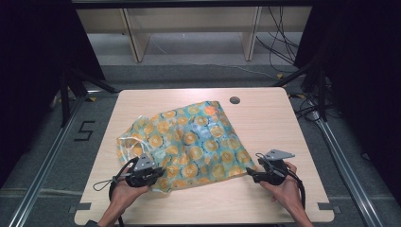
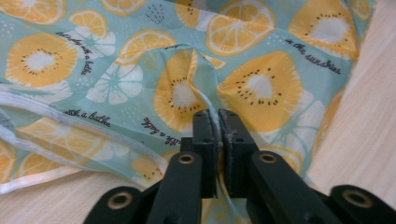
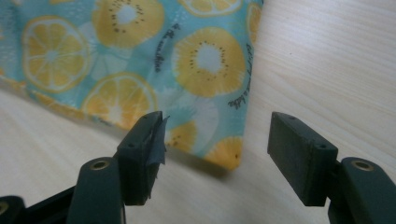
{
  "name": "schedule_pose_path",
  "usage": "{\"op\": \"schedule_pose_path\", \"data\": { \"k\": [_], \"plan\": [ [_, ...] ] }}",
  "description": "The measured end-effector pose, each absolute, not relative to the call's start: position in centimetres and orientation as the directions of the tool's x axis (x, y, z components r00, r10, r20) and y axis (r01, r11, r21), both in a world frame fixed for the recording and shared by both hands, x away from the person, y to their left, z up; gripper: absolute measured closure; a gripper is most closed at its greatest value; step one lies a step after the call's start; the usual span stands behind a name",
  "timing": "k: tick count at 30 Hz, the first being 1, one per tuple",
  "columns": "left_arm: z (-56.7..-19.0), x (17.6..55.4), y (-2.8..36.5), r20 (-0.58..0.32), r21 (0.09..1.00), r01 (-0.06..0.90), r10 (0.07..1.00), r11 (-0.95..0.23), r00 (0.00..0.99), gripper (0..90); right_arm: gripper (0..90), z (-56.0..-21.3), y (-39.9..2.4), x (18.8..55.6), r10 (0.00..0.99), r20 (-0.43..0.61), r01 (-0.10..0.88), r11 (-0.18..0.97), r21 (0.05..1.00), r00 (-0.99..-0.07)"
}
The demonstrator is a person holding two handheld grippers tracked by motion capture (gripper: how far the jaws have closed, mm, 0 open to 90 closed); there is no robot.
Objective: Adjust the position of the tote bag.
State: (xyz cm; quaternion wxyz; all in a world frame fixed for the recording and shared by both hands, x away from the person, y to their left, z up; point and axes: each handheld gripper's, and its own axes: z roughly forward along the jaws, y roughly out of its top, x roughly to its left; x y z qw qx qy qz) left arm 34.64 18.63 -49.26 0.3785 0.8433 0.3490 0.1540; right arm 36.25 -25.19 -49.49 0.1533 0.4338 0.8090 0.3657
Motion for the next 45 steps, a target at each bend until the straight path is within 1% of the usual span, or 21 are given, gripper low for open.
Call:
{"op": "schedule_pose_path", "data": {
  "k": [4,7,8,9,10,11,14,17,21,23,26,27,28,29,30,32,34,37,39,41,45],
  "plan": [
    [-49.3,34.4,18.1,0.0,0.747,0.452,0.68,-0.488,0.733,87.6,40.7,-49.9,-24.7,37.5,0.823,0.067,0.611,0.362,0.704,-0.565],
    [-49.4,34.3,17.9,-0.014,0.745,0.457,0.673,-0.487,0.74,87.9,53.2,-50.2,-24.6,38.6,0.817,0.07,0.631,0.384,0.674,-0.572],
    [-49.4,34.3,17.7,-0.019,0.749,0.457,0.673,-0.48,0.739,87.9,53.2,-50.2,-24.6,38.6,0.817,0.07,0.631,0.384,0.674,-0.572],
    [-49.5,34.1,17.5,-0.034,0.751,0.459,0.667,-0.475,0.744,88.1,68.7,-50.1,-24.4,38.9,0.803,0.062,0.618,0.404,0.675,-0.592],
    [-49.5,34.1,17.5,-0.034,0.751,0.459,0.667,-0.475,0.744,88.1,68.7,-50.1,-24.4,38.9,0.803,0.062,0.618,0.404,0.675,-0.592],
    [-49.4,34.0,17.3,-0.019,0.739,0.449,0.65,-0.503,0.759,88.3,83.0,-49.9,-24.2,39.0,0.794,0.021,0.588,0.432,0.684,-0.608],
    [-49.4,33.6,16.7,-0.04,0.746,0.446,0.635,-0.495,0.772,88.3,88.8,-49.6,-24.0,39.4,0.785,0.001,0.565,0.444,0.695,-0.619],
    [-49.3,33.2,15.5,-0.048,0.748,0.43,0.606,-0.505,0.794,88.3,90.0,-49.1,-23.9,41.3,0.787,-0.073,0.526,0.475,0.706,-0.613],
    [-49.2,32.9,14.3,-0.038,0.74,0.412,0.578,-0.532,0.815,88.1,90.0,-49.0,-24.0,43.3,0.81,-0.106,0.529,0.469,0.708,-0.576],
    [-49.1,32.9,12.5,-0.033,0.729,0.389,0.539,-0.563,0.842,87.9,90.0,-49.0,-24.5,45.7,0.811,-0.174,0.509,0.5,0.701,-0.558],
    [-48.9,33.0,11.2,-0.022,0.724,0.371,0.517,-0.582,0.855,87.7,89.6,-49.0,-24.4,46.9,0.808,-0.198,0.489,0.508,0.709,-0.554],
    [-48.7,33.2,9.9,-0.017,0.72,0.355,0.496,-0.596,0.868,87.6,79.1,-48.9,-24.2,47.6,0.835,-0.137,0.503,0.442,0.743,-0.533],
    [-48.7,33.2,9.9,-0.017,0.72,0.355,0.496,-0.596,0.868,87.5,71.8,-48.8,-24.5,47.9,0.839,-0.144,0.488,0.435,0.757,-0.524],
    [-48.6,33.3,9.2,-0.018,0.722,0.349,0.488,-0.597,0.873,87.5,71.8,-48.8,-24.5,47.9,0.839,-0.144,0.488,0.435,0.757,-0.524],
    [-48.5,33.5,8.2,-0.024,0.723,0.346,0.478,-0.598,0.878,87.2,62.9,-47.9,-25.0,47.5,0.867,-0.13,0.518,0.401,0.756,-0.481],
    [-48.4,33.6,7.8,-0.018,0.72,0.343,0.477,-0.604,0.879,87.2,57.2,-46.9,-25.3,46.4,0.862,-0.101,0.511,0.384,0.769,-0.496],
    [-48.3,33.7,6.8,-0.015,0.717,0.33,0.46,-0.614,0.888,87.1,59.0,-46.2,-24.9,44.5,0.85,-0.054,0.535,0.378,0.756,-0.524],
    [-48.3,33.8,6.3,-0.016,0.714,0.332,0.46,-0.617,0.888,87.4,73.7,-46.2,-24.0,41.6,0.788,-0.003,0.557,0.439,0.705,-0.616],
    [-48.2,33.8,6.0,-0.013,0.717,0.322,0.45,-0.619,0.893,87.9,84.4,-47.1,-22.9,40.8,0.747,0.008,0.525,0.46,0.716,-0.665],
    [-48.1,33.8,5.7,-0.02,0.718,0.326,0.45,-0.615,0.893,88.3,89.1,-47.7,-22.2,40.5,0.724,0.004,0.537,0.507,0.674,-0.689],
    [-48.1,34.0,4.8,-0.024,0.714,0.318,0.432,-0.624,0.902,88.5,90.0,-48.5,-21.1,40.8,0.707,0.007,0.545,0.538,0.643,-0.707]
  ]
}}
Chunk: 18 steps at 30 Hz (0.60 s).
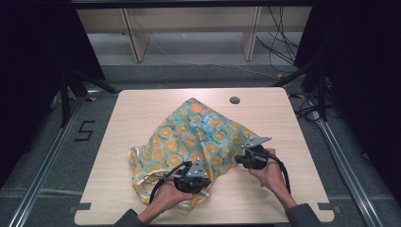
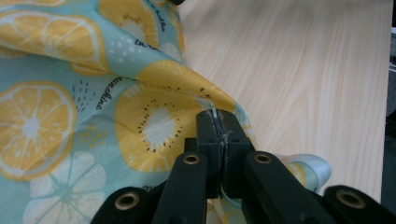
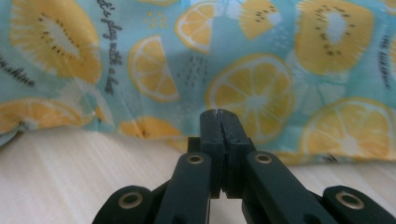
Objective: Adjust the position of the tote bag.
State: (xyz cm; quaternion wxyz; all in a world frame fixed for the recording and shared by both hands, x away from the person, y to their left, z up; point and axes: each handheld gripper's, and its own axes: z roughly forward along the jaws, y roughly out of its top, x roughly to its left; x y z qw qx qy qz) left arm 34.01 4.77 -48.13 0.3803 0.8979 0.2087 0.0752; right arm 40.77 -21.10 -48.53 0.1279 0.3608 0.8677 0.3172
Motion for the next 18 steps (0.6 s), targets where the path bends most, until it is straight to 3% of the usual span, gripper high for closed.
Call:
{"op": "schedule_pose_path", "data": {
  "k": [7,9,11,15,17,18],
  "plan": [
    [-47.9,34.3,2.0,-0.016,0.718,0.29,0.401,-0.633,0.916,88.5,90.0,-49.2,-19.9,42.8,0.736,-0.014,0.565,0.531,0.631,-0.677],
    [-47.6,34.2,0.9,-0.019,0.728,0.29,0.405,-0.621,0.914,88.3,90.0,-49.1,-20.1,44.1,0.723,-0.083,0.52,0.567,0.639,-0.686],
    [-47.2,34.2,0.1,-0.023,0.741,0.285,0.401,-0.608,0.916,87.0,90.0,-49.2,-20.3,45.7,0.75,-0.053,0.538,0.52,0.664,-0.66],
    [-45.8,34.0,0.5,-0.061,0.748,0.299,0.388,-0.592,0.92,67.5,89.9,-49.4,-20.7,47.1,0.764,-0.06,0.529,0.499,0.686,-0.643],
    [-43.2,34.1,3.3,-0.076,0.784,0.32,0.429,-0.533,0.9,59.2,85.7,-48.9,-20.7,46.8,0.777,0.022,0.555,0.429,0.713,-0.629],
    [-42.3,34.5,4.8,-0.081,0.79,0.328,0.441,-0.519,0.894,56.5,83.4,-48.2,-21.0,46.4,0.781,0.012,0.564,0.44,0.698,-0.624]
  ]
}}
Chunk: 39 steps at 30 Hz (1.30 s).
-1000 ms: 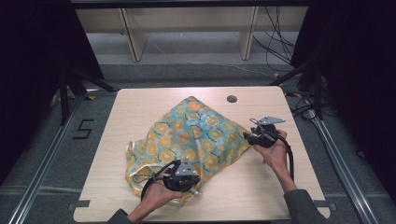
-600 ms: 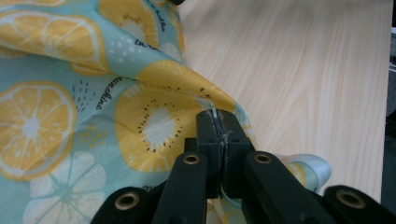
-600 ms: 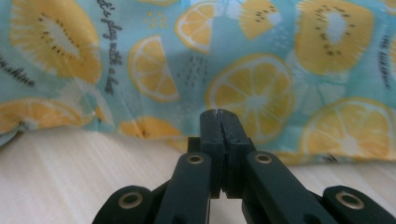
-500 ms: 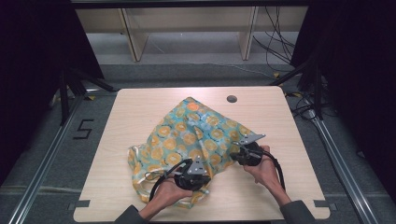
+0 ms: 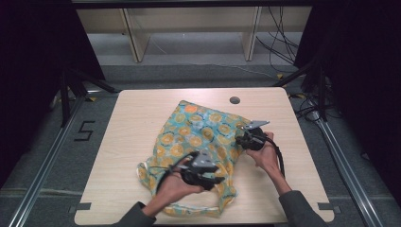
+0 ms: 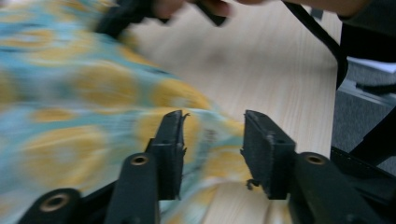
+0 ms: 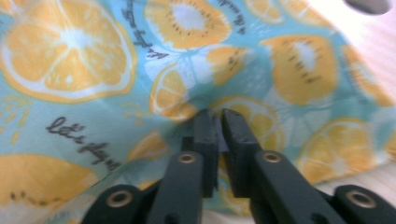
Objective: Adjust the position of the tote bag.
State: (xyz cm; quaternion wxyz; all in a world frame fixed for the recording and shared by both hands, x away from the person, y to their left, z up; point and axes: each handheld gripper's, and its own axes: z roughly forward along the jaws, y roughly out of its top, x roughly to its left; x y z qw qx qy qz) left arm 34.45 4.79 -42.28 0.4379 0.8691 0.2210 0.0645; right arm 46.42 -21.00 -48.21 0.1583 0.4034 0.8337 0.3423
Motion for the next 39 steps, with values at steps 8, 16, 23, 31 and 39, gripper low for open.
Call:
{"op": "schedule_pose_path", "data": {
  "k": [8,16,23,31,39],
  "plan": [
    [-41.7,40.4,17.0,-0.112,0.78,0.512,0.725,-0.36,0.68,46.9,57.6,-45.2,-22.2,42.0,0.776,0.075,0.562,0.382,0.734,-0.626],
    [-45.5,44.7,21.5,-0.195,0.694,0.673,0.834,-0.255,0.517,38.1,46.0,-45.1,-21.1,38.7,0.742,0.131,0.579,0.386,0.718,-0.657],
    [-47.8,46.4,21.7,-0.258,0.63,0.746,0.848,-0.215,0.463,29.5,36.7,-45.4,-18.4,36.9,0.737,0.16,0.601,0.384,0.701,-0.657],
    [-49.6,46.3,20.7,-0.188,0.664,0.682,0.814,-0.307,0.55,77.9,73.8,-47.7,-17.2,36.9,0.72,0.114,0.593,0.46,0.661,-0.685],
    [-49.4,45.1,18.9,-0.157,0.669,0.637,0.764,-0.383,0.625,88.7,90.0,-47.4,-18.9,38.4,0.714,0.075,0.555,0.47,0.686,-0.696]
  ]
}}
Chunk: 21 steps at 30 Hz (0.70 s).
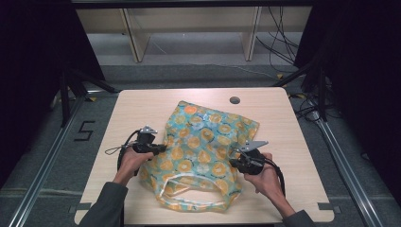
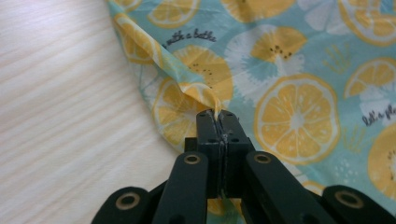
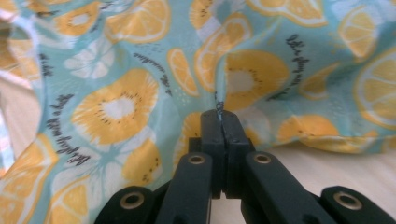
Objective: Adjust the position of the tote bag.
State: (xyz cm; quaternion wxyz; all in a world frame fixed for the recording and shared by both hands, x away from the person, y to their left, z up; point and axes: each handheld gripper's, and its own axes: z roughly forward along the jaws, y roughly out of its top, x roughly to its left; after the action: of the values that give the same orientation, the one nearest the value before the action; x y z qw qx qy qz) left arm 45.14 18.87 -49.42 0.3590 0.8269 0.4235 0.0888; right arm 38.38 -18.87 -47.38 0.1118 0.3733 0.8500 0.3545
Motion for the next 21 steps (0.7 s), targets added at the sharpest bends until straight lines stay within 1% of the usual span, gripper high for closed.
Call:
{"op": "schedule_pose_path", "data": {
  "k": [3,5,6,9,10,12,13,16,17,19,21],
  "plan": [
    [-49.4,44.6,18.4,-0.151,0.668,0.625,0.749,-0.404,0.645,88.7,90.0,-47.1,-19.5,38.8,0.722,0.052,0.547,0.472,0.691,-0.689],
    [-49.4,43.8,17.9,-0.161,0.676,0.619,0.739,-0.4,0.654,88.7,90.0,-46.3,-21.1,39.5,0.742,0.042,0.558,0.464,0.688,-0.669],
    [-49.2,43.5,17.8,-0.152,0.675,0.608,0.727,-0.419,0.67,88.7,90.0,-46.3,-21.1,39.5,0.742,0.042,0.558,0.464,0.688,-0.669],
    [-48.7,42.1,16.7,-0.139,0.69,0.57,0.692,-0.445,0.708,88.6,90.0,-46.1,-22.3,40.5,0.768,-0.007,0.539,0.455,0.709,-0.64],
    [-48.7,41.7,16.2,-0.135,0.695,0.56,0.684,-0.451,0.717,88.6,90.0,-45.9,-22.7,40.7,0.771,-0.003,0.552,0.459,0.696,-0.637],
    [-48.6,41.4,16.0,-0.135,0.693,0.559,0.679,-0.456,0.722,88.7,90.0,-45.9,-23.1,41.3,0.78,-0.005,0.552,0.447,0.703,-0.625],
    [-48.6,40.9,15.6,-0.126,0.693,0.542,0.66,-0.475,0.74,88.7,90.0,-46.1,-23.4,41.7,0.78,-0.033,0.538,0.46,0.707,-0.624],
    [-48.6,40.2,15.1,-0.132,0.693,0.545,0.659,-0.473,0.74,88.7,90.0,-46.1,-23.8,42.2,0.779,-0.029,0.541,0.462,0.703,-0.627],
    [-48.6,39.7,14.9,-0.128,0.69,0.533,0.643,-0.489,0.755,88.7,90.0,-46.1,-23.9,42.4,0.789,-0.007,0.557,0.441,0.703,-0.615],
    [-48.6,39.2,14.8,-0.123,0.69,0.525,0.634,-0.498,0.763,88.5,90.0,-46.2,-24.0,42.4,0.789,0.002,0.56,0.433,0.707,-0.614],
    [-48.4,39.0,15.1,-0.119,0.686,0.522,0.629,-0.508,0.769,85.8,89.3,-46.1,-24.0,42.3,0.791,0.002,0.562,0.434,0.704,-0.612]
  ]
}}
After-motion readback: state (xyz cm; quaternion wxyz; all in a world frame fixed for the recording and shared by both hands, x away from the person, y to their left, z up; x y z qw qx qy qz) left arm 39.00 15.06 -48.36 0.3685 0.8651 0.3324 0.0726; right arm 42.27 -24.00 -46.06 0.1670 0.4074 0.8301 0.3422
